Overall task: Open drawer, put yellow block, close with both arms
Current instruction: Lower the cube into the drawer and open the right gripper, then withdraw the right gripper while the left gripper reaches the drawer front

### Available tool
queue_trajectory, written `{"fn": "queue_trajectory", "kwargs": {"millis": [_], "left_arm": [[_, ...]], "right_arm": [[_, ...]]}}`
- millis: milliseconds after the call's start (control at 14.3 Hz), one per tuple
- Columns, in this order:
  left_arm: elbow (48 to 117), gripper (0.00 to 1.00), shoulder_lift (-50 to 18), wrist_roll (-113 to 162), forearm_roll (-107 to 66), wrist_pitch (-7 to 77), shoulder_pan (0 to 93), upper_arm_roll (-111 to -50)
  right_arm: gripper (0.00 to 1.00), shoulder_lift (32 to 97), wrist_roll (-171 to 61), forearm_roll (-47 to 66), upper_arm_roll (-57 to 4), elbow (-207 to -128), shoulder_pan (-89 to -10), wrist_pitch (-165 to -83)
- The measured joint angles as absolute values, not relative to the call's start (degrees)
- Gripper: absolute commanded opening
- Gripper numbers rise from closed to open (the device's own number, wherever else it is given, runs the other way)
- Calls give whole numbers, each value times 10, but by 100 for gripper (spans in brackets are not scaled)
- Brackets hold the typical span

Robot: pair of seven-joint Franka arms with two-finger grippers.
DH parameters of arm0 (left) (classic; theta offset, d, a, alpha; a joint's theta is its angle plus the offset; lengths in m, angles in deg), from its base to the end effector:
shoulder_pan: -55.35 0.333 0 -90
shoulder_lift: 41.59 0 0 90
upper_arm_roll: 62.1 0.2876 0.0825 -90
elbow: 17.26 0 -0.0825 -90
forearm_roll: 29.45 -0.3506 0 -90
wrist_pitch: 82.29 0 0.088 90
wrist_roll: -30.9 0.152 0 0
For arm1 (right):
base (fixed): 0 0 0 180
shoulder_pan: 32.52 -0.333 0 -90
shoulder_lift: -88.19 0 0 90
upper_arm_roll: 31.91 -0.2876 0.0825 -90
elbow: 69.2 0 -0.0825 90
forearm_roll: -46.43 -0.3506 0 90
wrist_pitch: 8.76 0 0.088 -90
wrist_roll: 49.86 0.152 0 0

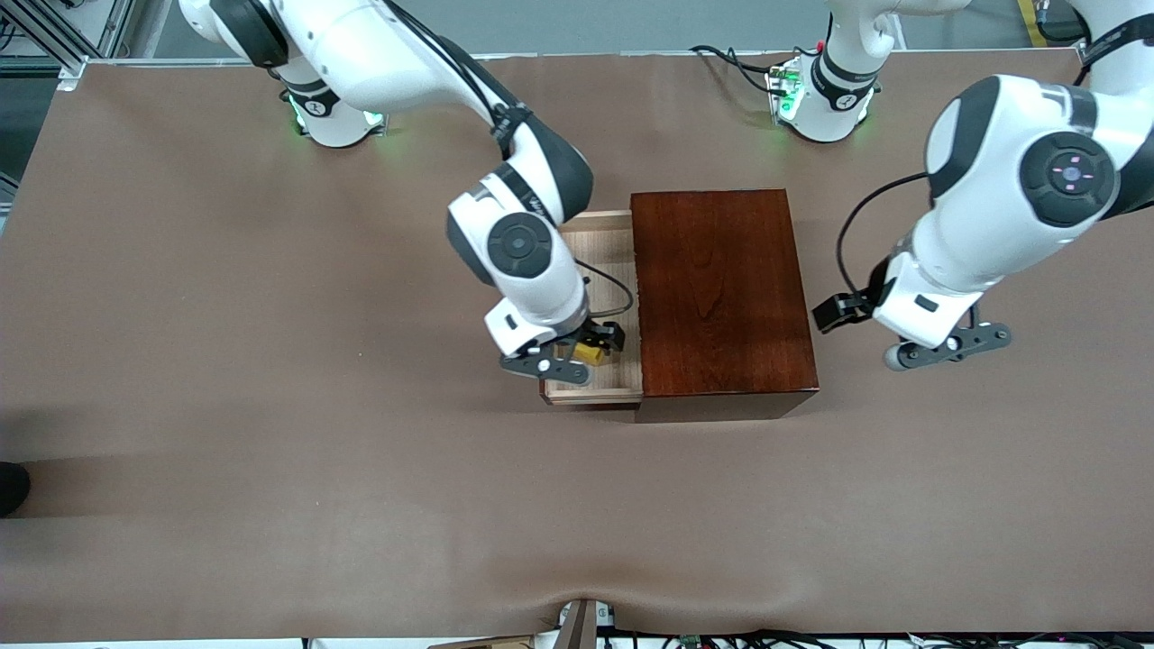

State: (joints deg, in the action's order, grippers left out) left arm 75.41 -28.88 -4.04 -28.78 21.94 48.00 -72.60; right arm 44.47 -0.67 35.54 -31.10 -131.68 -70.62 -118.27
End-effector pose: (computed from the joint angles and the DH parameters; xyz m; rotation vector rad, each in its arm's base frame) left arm 0.5615 -0.1755 0.4303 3.0662 0.4717 -0.0583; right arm 0.5543 0.4526 0.3204 -2.9498 0.3885 0.1124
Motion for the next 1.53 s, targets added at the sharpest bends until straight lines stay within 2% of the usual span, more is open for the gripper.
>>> {"fn": "queue_trajectory", "kwargs": {"millis": [348, 557, 767, 1115, 1394, 1533], "left_arm": [[696, 100, -228, -286, -245, 229, 406, -732], [648, 100, -170, -416, -245, 237, 333, -733], [602, 100, -126, -546, -245, 256, 273, -731], [580, 100, -74, -790, -245, 373, 173, -704], [567, 100, -37, -972, -245, 413, 111, -667], [564, 100, -24, -1021, -245, 429, 82, -649]], "right_arm": [[100, 571, -178, 326, -301, -1299, -566, -981], [100, 627, -311, 368, -295, -1324, -477, -933], [100, 670, -429, 424, -293, -1368, -414, -932], [100, 700, -571, 430, -291, -1417, -317, -951], [100, 761, -584, 431, -293, -1533, -305, -1036], [100, 796, -583, 431, -295, -1581, -305, -1051]]}}
